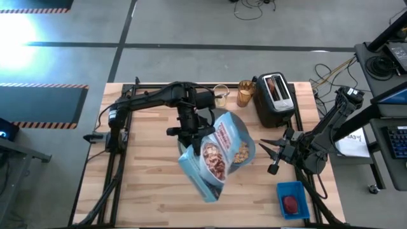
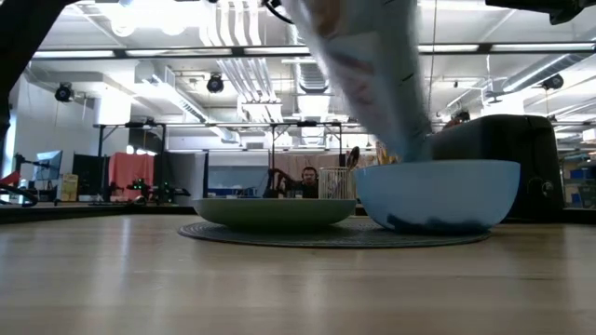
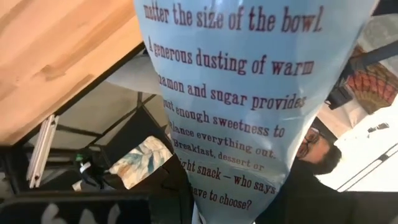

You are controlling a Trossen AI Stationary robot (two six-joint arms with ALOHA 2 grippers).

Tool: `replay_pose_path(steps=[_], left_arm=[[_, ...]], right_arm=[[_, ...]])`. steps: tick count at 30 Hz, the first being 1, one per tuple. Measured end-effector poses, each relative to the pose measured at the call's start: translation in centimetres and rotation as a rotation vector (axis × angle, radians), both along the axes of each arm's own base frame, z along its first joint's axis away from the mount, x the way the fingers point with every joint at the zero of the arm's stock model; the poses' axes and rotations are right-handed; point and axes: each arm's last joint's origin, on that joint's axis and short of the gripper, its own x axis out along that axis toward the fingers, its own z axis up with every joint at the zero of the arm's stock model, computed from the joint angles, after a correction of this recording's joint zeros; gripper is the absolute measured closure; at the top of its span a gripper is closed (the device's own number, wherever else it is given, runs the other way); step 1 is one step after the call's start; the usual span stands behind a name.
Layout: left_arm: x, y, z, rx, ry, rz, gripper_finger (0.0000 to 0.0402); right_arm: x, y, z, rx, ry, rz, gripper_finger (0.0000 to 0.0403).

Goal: Arrange a breakfast setting
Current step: Pour the cereal from the cereal box into the blue bowl

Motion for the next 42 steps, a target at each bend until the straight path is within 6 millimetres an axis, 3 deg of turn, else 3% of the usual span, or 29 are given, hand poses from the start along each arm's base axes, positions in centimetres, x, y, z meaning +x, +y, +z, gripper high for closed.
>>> replay_pose_path(steps=[24,42], left_arm=[[-0.1,0.1,-0.1,0.017,-0.007,-0.015,0.0308],[-0.8,-1.7,0.6,0.091,-0.041,-0.067,0.0308]], right_arm=[[0.0,0.0,0.0,0.0,0.0,0.0,0.0335],[0.0,0.0,0.0,0.0,0.0,0.0,0.0335]])
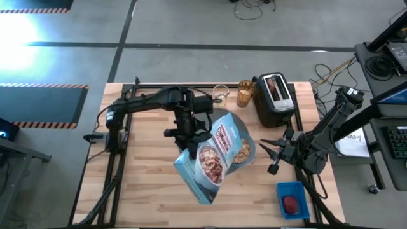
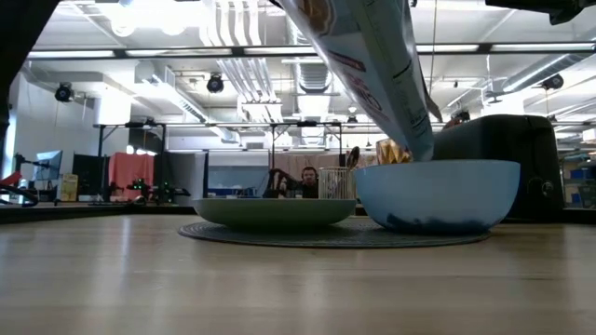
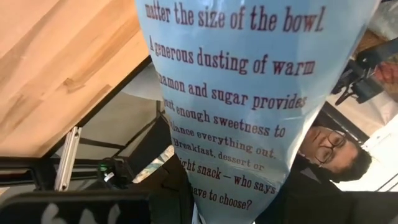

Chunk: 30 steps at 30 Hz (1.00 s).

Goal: Arrange a breakfast setting
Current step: Pour the cereal from the cereal box into the blue bowl

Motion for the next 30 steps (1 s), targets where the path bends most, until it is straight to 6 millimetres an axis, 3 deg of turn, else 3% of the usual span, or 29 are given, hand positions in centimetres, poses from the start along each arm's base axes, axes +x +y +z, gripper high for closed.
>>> replay_pose_path(steps=[10,30], left_arm=[[-0.3,-1.1,0.3,0.006,-0.03,-0.046,0.0308],[-0.8,-1.0,0.8,0.054,-0.044,-0.034,0.0308]], right_arm=[[0.0,0.0,0.0,0.0,0.0,0.0,0.0335],[0.0,0.0,0.0,0.0,0.0,-0.001,0.0335]])
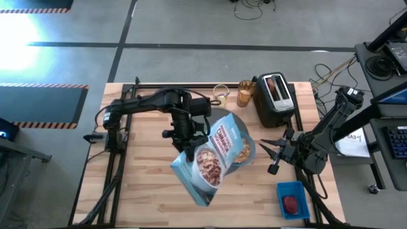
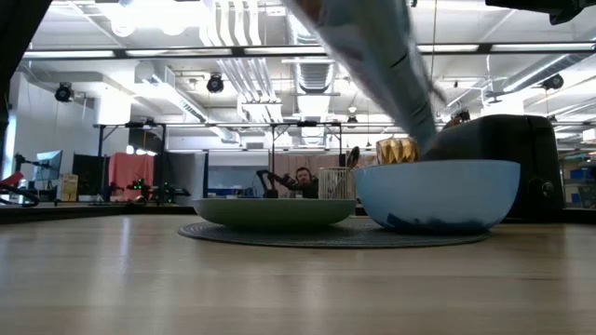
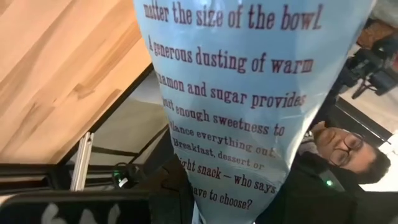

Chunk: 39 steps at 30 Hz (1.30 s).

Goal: Arrange a breakfast setting
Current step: Pour the cereal from the cereal box into the blue bowl

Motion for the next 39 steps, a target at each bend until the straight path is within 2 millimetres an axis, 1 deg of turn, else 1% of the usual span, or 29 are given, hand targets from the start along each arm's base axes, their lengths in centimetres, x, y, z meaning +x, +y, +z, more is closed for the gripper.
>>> replay_pose_path(steps=[10,16,19,22,26,32,35,39], left_arm=[[0.0,-0.3,0.0,0.017,-0.011,-0.015,0.0308],[0.0,-0.2,-0.1,0.096,-0.035,-0.016,0.0308],[-0.4,0.0,0.2,0.149,-0.045,0.0,0.0308],[-1.1,0.0,1.0,0.228,-0.086,0.004,0.0308],[-2.1,-0.4,1.7,0.353,-0.135,-0.009,0.0308],[-4.0,-2.1,2.2,0.511,-0.167,-0.05,0.0308],[-5.7,-2.9,2.1,0.641,-0.155,-0.049,0.0308],[-8.9,-3.9,1.9,0.852,-0.123,0.032,0.0308]], right_arm=[[0.0,0.0,0.0,0.0,0.0,0.0,0.0335],[0.0,0.0,0.0,0.0,0.0,0.0,0.0335],[0.0,0.0,0.0,0.0,0.0,0.0,0.0335],[0.0,0.0,0.0,0.0,0.0,0.0,0.0335],[0.0,0.0,0.0,0.001,0.0,0.0,0.0335],[0.0,0.0,0.0,0.0,0.0,0.0,0.0335],[0.0,0.0,0.0,0.0,0.0,0.0,0.0335],[0.0,0.0,0.0,0.0,0.0,0.0,0.0335]])
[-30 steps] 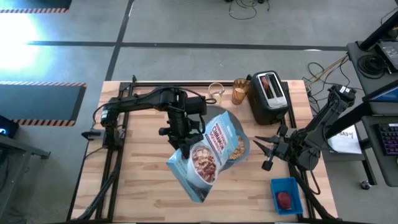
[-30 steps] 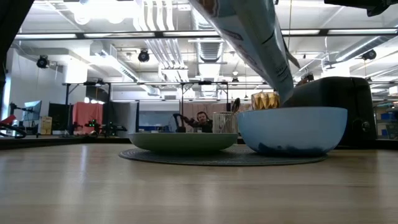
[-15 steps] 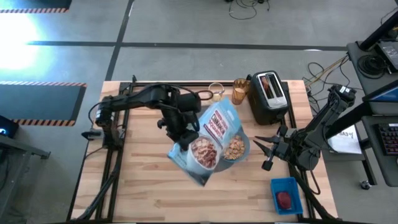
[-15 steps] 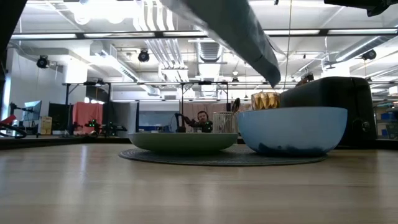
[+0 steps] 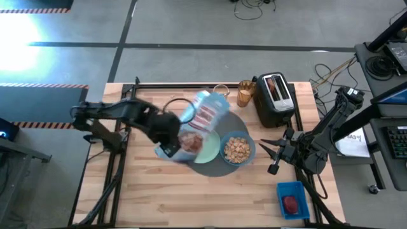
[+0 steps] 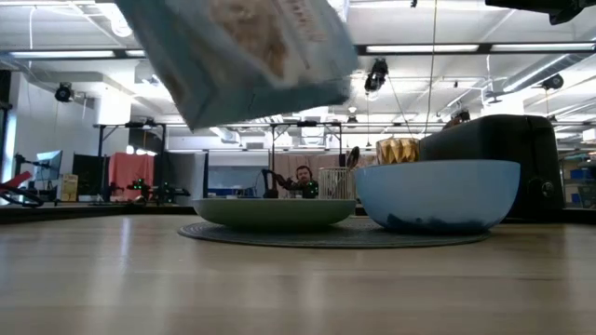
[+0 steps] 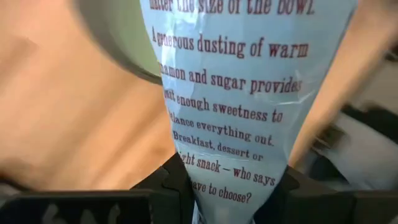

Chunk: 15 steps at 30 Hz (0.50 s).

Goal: Arrange a breakfast setting
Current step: Pour the cereal from the cereal box into the blue bowl

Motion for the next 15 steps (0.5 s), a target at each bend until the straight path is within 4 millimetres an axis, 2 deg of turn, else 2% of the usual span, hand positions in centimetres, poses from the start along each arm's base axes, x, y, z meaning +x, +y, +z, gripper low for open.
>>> replay_pose_path(steps=[7,15], left_arm=[[-4.4,-2.1,-2.5,0.223,-0.143,0.093,0.0308],[-9.1,-2.5,-7.6,0.283,-0.331,0.199,0.0308]], right_arm=[[0.0,0.0,0.0,0.0,0.0,0.0,0.0335],[0.0,0.0,0.0,0.0,0.0,0.0,0.0335]])
